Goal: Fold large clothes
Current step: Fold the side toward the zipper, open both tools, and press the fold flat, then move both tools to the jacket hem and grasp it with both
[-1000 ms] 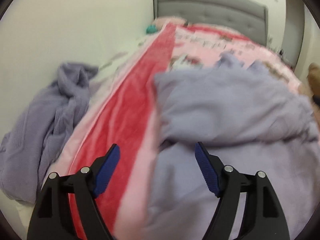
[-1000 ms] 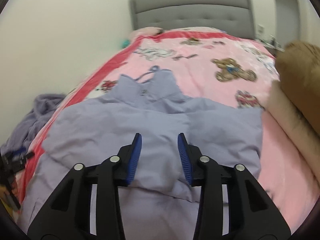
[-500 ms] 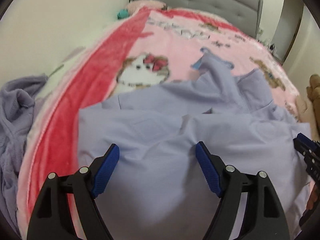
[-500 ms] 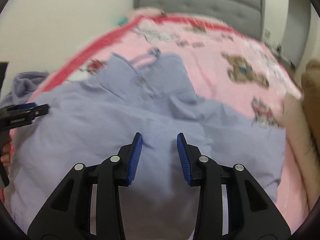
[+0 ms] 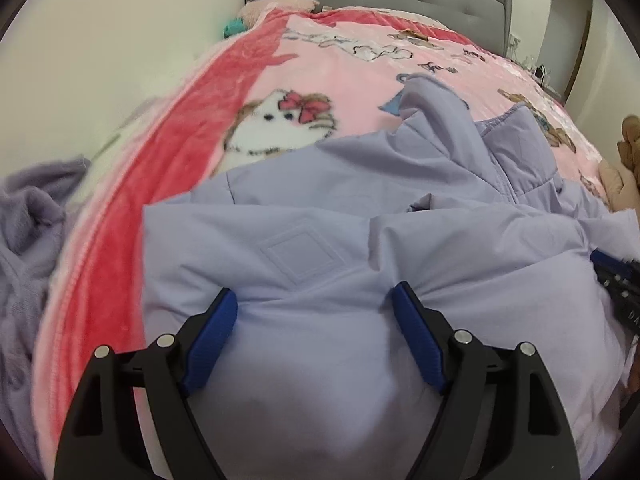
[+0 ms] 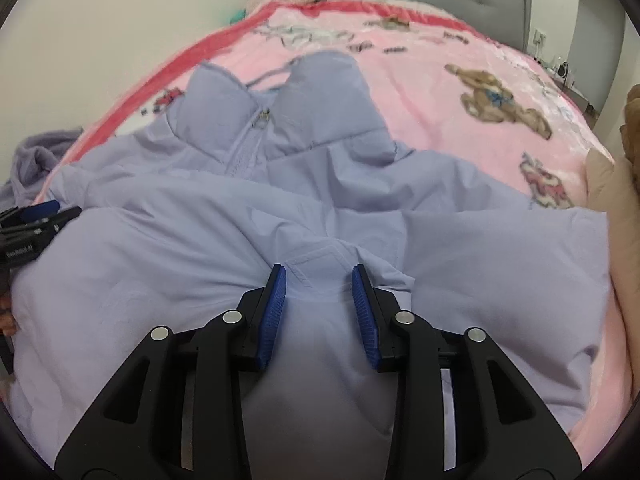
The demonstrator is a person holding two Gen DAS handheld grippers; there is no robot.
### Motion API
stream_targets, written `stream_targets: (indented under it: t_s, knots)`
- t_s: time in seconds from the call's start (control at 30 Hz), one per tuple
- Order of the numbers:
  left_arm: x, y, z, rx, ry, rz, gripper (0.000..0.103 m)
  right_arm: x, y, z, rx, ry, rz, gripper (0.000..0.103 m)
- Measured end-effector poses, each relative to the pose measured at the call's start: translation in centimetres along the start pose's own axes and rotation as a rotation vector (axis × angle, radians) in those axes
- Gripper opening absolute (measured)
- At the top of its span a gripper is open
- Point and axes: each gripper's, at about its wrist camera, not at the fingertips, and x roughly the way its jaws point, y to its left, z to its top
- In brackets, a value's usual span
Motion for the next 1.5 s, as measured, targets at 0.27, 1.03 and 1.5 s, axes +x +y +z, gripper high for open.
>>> stream_targets:
  t_s: [0.27, 1.03, 1.5]
  knots:
    - [-7.0, -0.8, -1.6, -0.027, -0.138, -0.036, 0.083, -8.2, 1.1, -2.0, 0.036, -0.207, 0.154, 0.046]
    - [-3.3, -3.1, -6.6, 0.131, -0.051, -0.006, 0.093, -3.3, 4.0, -6.3, -0.187, 0.004, 0.019, 0.061]
    - [-12.2, 6.9, -14.7, 0.026, 0.016, 0.098, 0.093, -16.0, -8.9, -15.6, 0.167, 0.015, -0.149, 0.08]
